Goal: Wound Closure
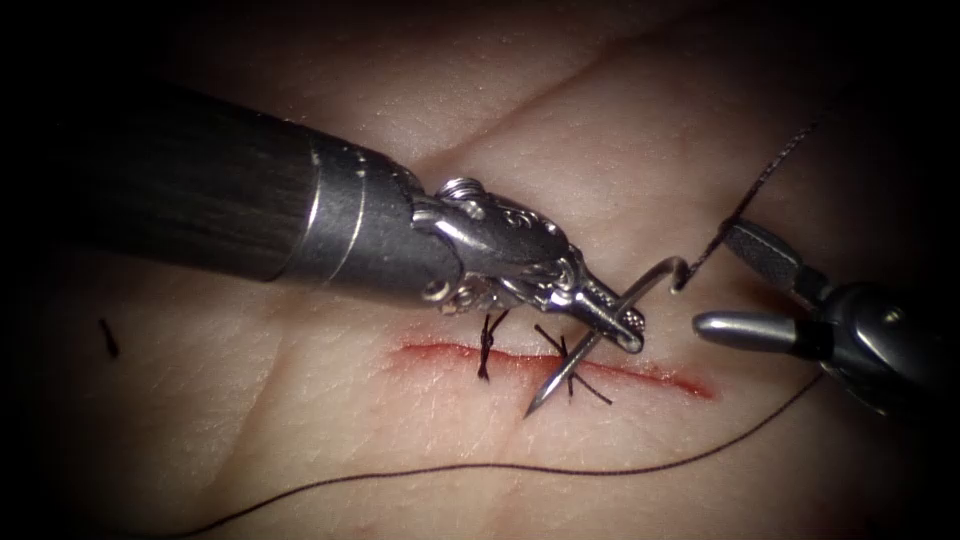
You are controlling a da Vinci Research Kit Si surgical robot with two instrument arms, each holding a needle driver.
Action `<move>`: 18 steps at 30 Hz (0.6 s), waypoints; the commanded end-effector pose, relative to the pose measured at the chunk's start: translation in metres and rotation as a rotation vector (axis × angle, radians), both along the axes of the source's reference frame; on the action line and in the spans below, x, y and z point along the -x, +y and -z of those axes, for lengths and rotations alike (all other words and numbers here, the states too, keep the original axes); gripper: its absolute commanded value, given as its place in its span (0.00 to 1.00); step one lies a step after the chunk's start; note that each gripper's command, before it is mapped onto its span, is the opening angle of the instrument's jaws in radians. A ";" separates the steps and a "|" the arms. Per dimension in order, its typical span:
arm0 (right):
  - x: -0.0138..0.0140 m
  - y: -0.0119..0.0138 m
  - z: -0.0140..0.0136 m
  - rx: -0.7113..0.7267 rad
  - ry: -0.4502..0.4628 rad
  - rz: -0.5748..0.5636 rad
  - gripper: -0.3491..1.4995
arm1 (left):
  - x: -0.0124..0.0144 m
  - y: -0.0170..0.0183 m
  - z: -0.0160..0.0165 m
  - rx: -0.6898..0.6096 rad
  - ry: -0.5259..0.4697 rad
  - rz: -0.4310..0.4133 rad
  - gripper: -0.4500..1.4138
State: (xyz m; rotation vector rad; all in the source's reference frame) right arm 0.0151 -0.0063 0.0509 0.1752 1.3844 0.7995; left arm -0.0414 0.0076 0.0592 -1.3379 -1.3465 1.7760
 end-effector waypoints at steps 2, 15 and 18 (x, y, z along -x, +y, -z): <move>-0.0002 0.0000 -0.0012 -0.001 -0.040 -0.041 0.94 | 0.0007 0.0000 -0.0005 -0.002 -0.008 0.015 0.00; -0.0034 -0.0007 -0.0012 -0.007 -0.103 -0.037 0.94 | 0.0019 0.0003 -0.0010 0.020 -0.009 0.073 0.00; -0.0039 -0.0006 -0.0013 -0.006 -0.101 -0.038 0.94 | 0.0020 -0.0001 -0.0012 0.030 -0.008 0.072 0.00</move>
